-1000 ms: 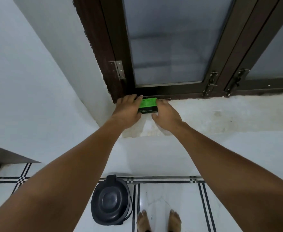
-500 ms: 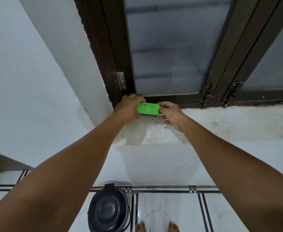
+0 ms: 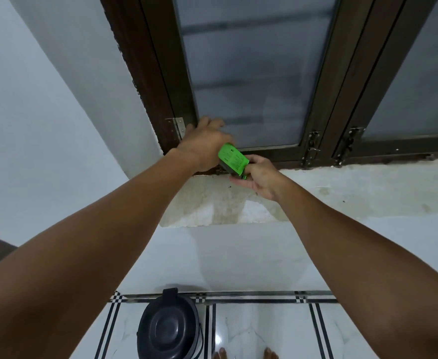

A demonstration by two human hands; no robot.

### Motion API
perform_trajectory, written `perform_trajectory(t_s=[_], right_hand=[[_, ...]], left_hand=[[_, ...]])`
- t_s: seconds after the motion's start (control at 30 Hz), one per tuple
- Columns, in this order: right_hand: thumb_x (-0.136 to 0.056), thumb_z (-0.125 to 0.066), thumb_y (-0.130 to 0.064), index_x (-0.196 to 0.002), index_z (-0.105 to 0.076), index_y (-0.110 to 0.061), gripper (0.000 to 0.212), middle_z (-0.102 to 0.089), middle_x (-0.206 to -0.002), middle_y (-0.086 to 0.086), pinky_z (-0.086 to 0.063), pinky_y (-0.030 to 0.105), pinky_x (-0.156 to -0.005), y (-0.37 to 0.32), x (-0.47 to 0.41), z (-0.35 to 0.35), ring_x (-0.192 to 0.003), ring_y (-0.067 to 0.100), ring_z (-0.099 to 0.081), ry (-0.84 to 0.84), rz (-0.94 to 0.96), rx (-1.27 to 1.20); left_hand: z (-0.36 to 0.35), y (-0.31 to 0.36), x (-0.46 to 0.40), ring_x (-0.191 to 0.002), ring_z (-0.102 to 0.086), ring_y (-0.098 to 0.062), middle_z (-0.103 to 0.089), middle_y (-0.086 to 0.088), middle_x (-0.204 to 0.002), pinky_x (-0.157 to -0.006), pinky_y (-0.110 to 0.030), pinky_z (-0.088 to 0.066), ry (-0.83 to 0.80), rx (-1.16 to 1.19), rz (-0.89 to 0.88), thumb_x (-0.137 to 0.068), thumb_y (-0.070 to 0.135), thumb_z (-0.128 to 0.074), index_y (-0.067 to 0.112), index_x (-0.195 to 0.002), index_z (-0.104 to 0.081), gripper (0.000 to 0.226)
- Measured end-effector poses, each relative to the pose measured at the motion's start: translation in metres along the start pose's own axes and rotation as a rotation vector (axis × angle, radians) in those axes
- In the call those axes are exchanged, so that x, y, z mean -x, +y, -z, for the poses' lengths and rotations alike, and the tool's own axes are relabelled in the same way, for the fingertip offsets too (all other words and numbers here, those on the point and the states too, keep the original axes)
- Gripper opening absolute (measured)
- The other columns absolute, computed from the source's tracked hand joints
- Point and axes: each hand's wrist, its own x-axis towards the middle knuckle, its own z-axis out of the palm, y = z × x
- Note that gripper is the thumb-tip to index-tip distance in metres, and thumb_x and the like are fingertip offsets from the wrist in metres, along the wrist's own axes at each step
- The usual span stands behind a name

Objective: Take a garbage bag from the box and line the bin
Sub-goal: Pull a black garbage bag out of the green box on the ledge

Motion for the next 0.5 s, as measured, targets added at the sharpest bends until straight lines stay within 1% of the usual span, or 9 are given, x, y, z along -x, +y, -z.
perform_trajectory(t_s=[0.07, 0.13, 0.2, 0.23, 0.3, 0.4, 0.5], right_hand=[[-0.103, -0.042, 0.004, -0.113, -0.057, -0.008, 0.023, -0.063, -0.119, 0.019, -0.064, 0.041, -0.076, 0.000, -0.002, -0.006, -0.091, 0.033, -0.070, 0.131, -0.001, -0.015], [-0.105, -0.040, -0.005, -0.119, -0.055, -0.009, 0.021, -0.063, -0.113, 0.017, -0.064, 0.046, -0.075, 0.001, -0.003, -0.005, -0.080, 0.033, -0.069, 0.271, -0.011, 0.003], [-0.106, -0.037, -0.011, -0.124, -0.051, -0.009, 0.022, -0.062, -0.109, 0.019, -0.064, 0.048, -0.072, 0.000, -0.002, -0.004, -0.077, 0.034, -0.069, 0.342, -0.031, -0.025], [-0.108, -0.037, -0.017, -0.124, -0.051, -0.009, 0.023, -0.063, -0.108, 0.019, -0.064, 0.047, -0.070, -0.001, 0.000, -0.004, -0.078, 0.034, -0.069, 0.327, -0.049, -0.066], [-0.109, -0.038, -0.033, -0.121, -0.054, -0.008, 0.032, -0.062, -0.108, 0.019, -0.063, 0.045, -0.069, -0.006, 0.005, -0.005, -0.082, 0.034, -0.070, 0.239, -0.088, -0.144], [-0.106, -0.040, -0.046, -0.107, -0.058, -0.008, 0.042, -0.061, -0.109, 0.024, -0.063, 0.046, -0.073, -0.011, 0.009, -0.006, -0.088, 0.037, -0.071, 0.149, -0.145, -0.269], [-0.104, -0.047, -0.048, -0.118, -0.059, -0.006, 0.046, -0.066, -0.105, 0.025, -0.064, 0.039, -0.063, -0.012, 0.010, -0.004, -0.089, 0.035, -0.073, 0.099, -0.165, -0.374]], left_hand=[[0.010, 0.007, -0.005, -0.142, -0.028, -0.038, -0.036, -0.012, -0.155, -0.106, -0.057, -0.036, -0.002, -0.057, -0.008, -0.094, 0.027, -0.064, 0.037, -0.135, -0.059, 0.043], [0.016, 0.010, -0.008, -0.140, -0.031, -0.038, -0.038, -0.013, -0.151, -0.105, -0.055, -0.037, -0.006, -0.106, -0.016, -0.093, 0.022, -0.064, 0.037, -0.137, -0.057, 0.047], [0.018, 0.009, -0.009, -0.140, -0.032, -0.038, -0.039, -0.013, -0.150, -0.105, -0.054, -0.037, 0.012, -0.167, -0.031, -0.091, 0.014, -0.066, 0.037, -0.139, -0.056, 0.054], [0.019, 0.009, -0.009, -0.139, -0.033, -0.038, -0.039, -0.013, -0.151, -0.105, -0.054, -0.037, 0.034, -0.197, -0.045, -0.090, 0.013, -0.068, 0.037, -0.139, -0.056, 0.055], [0.020, 0.009, -0.009, -0.140, -0.034, -0.038, -0.038, -0.015, -0.153, -0.106, -0.054, -0.036, 0.111, -0.264, -0.103, -0.088, 0.016, -0.072, 0.032, -0.139, -0.056, 0.056], [0.024, 0.008, -0.007, -0.138, -0.038, -0.041, -0.039, -0.019, -0.154, -0.107, -0.053, -0.038, 0.242, -0.358, -0.223, -0.085, 0.012, -0.074, 0.023, -0.137, -0.057, 0.056], [0.026, 0.008, -0.006, -0.136, -0.042, -0.041, -0.041, -0.020, -0.154, -0.105, -0.052, -0.041, 0.309, -0.407, -0.300, -0.082, 0.008, -0.074, 0.019, -0.134, -0.056, 0.057]])
